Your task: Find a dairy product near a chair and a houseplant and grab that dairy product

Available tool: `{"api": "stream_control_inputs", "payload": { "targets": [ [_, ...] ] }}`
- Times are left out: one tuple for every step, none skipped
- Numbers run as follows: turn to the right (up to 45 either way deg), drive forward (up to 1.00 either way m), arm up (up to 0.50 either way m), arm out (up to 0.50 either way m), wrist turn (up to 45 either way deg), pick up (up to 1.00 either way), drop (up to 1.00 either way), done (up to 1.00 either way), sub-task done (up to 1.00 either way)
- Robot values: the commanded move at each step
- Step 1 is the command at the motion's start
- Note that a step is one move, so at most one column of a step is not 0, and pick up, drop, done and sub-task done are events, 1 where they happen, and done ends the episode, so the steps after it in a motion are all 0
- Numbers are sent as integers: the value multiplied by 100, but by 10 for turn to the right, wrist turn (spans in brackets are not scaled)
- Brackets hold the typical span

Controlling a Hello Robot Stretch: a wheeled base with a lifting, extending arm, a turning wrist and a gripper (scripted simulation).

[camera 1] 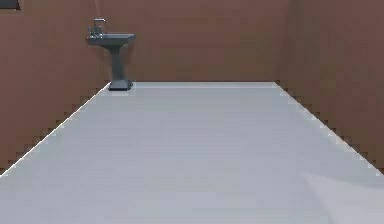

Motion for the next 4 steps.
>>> {"api": "stream_control_inputs", "payload": {
  "targets": [
    [450,0,0,0,0,0,0,0,0],
    [420,0,0,0,0,0,0,0,0],
    [0,100,0,0,0,0,0,0,0],
    [30,0,0,0,0,0,0,0,0]
  ]
}}
